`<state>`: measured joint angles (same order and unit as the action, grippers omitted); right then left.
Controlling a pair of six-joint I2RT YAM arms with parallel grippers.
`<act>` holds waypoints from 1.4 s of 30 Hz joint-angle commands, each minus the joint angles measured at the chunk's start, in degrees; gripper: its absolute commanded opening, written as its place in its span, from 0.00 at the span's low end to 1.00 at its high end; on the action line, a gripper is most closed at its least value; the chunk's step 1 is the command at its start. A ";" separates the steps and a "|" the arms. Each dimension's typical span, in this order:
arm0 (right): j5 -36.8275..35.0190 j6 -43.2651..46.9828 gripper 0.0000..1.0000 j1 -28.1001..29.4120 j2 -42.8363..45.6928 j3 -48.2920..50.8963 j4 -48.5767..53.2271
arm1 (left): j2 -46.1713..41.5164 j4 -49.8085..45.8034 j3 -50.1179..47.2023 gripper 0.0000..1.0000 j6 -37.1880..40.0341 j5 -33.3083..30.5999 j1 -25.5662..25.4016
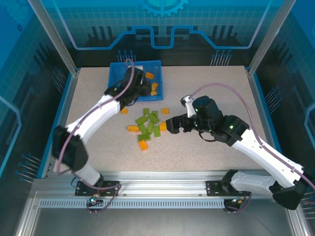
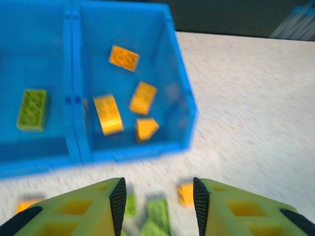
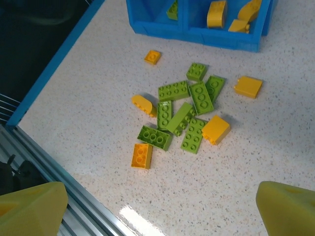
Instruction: Sort the legos into containers by color
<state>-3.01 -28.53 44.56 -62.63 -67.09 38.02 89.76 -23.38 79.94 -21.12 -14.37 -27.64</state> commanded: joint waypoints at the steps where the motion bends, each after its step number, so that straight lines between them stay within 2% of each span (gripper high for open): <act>1: 0.02 -0.43 1.00 -1.05 -0.97 0.82 -1.37 | -5.60 -1.06 -10.04 0.44 -7.21 3.40 -3.80; 7: 0.81 -0.21 1.00 -1.39 -3.27 0.13 -2.42 | -7.56 -4.41 -18.69 0.46 -9.45 1.26 -10.12; 13: 1.04 -0.55 1.00 -1.40 -3.99 0.02 -2.03 | -0.03 -2.24 -19.79 0.54 -7.74 3.85 -10.12; 22: -0.33 -0.47 1.00 -1.73 -2.07 0.97 -0.93 | 10.86 -1.23 -16.11 0.56 -5.51 3.62 -10.15; 36: 0.07 -0.73 1.00 -2.12 -0.30 1.61 0.54 | 17.47 -1.67 -13.83 0.35 -4.19 -0.38 -10.07; 39: 1.77 -0.92 1.00 -2.37 -0.21 1.68 1.56 | 16.43 -1.29 -14.67 0.27 -4.70 -0.03 -10.07; 42: 3.62 -1.43 1.00 -2.63 0.03 2.37 1.62 | 13.80 -1.23 -15.46 0.24 -5.07 0.26 -10.07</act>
<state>-1.65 -28.80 42.74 -63.77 -65.58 38.00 105.27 -23.66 65.32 -26.61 -13.45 -37.71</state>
